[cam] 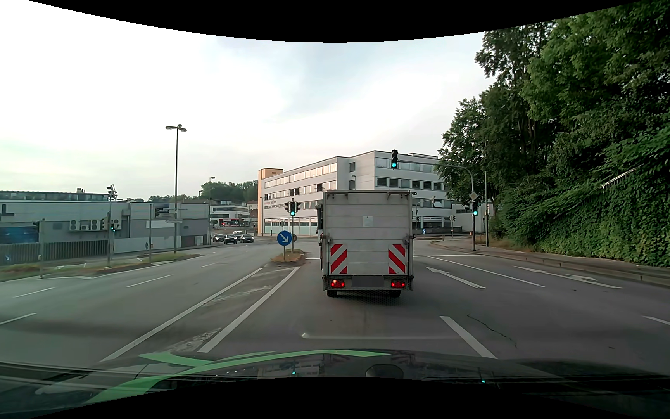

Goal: Follow the waypoints while adhering to traffic rules and regulations

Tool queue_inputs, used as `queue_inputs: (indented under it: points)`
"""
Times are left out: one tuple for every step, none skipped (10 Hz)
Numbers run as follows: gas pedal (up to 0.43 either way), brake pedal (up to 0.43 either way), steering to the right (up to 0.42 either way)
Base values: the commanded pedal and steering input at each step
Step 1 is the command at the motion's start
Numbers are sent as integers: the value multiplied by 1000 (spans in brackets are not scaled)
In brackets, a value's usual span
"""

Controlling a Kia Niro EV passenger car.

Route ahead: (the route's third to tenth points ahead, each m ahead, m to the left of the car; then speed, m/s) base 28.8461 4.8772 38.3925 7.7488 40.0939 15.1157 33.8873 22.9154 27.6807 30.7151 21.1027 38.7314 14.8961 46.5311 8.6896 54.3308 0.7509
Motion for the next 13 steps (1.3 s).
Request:
queue_inputs:
  points:
    - [0, 0, -20]
    - [0, 0, -20]
    - [0, 0, -20]
    - [0, 0, -20]
    - [0, 0, -20]
    - [0, 0, -20]
    - [0, 0, -20]
    - [0, 0, -20]
    - [0, 0, -20]
    - [8, 0, -20]
    - [39, 0, -20]
    - [59, 0, -20]
    - [67, 0, -19]
